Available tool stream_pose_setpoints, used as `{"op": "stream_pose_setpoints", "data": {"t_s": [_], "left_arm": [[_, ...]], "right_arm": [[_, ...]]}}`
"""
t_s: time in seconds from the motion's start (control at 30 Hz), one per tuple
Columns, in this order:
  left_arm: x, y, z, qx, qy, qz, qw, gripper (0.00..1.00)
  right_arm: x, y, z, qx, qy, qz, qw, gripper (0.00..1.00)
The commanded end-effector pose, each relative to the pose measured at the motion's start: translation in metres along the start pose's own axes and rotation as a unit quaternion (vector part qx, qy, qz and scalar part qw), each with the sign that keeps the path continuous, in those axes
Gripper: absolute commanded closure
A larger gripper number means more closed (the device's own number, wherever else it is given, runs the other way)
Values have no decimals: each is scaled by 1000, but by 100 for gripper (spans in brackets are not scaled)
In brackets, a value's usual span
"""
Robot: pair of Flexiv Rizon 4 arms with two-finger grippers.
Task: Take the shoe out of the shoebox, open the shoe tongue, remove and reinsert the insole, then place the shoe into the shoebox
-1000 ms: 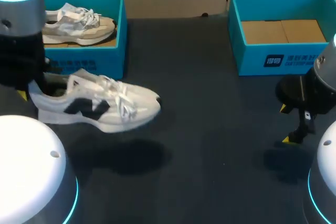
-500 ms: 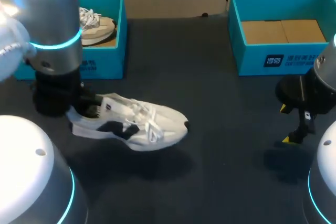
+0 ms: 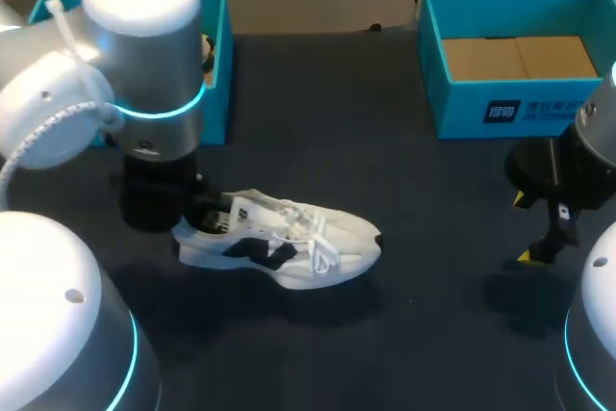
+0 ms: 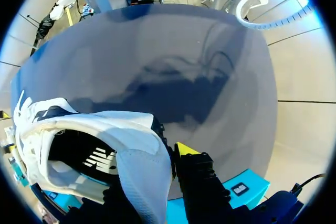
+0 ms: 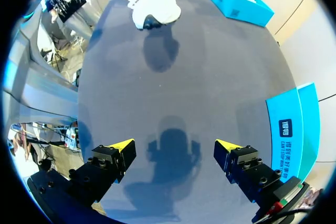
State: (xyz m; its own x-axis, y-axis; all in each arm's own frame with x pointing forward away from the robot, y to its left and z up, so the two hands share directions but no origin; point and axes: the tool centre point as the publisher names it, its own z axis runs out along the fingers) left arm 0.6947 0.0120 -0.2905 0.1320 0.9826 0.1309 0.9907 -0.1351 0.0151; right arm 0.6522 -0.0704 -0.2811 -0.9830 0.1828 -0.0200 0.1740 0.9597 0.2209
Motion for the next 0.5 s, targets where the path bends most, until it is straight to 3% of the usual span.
{"op": "stream_pose_setpoints", "data": {"t_s": [0.03,0.2,0.5], "left_arm": [[-26,13,13,11,12,-2,1000,100],[-47,23,25,34,11,-8,999,100],[-76,26,42,41,11,-5,999,100]], "right_arm": [[1,0,1,1,-1,0,1000,0],[1,0,1,1,-1,0,1000,0],[1,0,1,1,-1,0,1000,0]]}}
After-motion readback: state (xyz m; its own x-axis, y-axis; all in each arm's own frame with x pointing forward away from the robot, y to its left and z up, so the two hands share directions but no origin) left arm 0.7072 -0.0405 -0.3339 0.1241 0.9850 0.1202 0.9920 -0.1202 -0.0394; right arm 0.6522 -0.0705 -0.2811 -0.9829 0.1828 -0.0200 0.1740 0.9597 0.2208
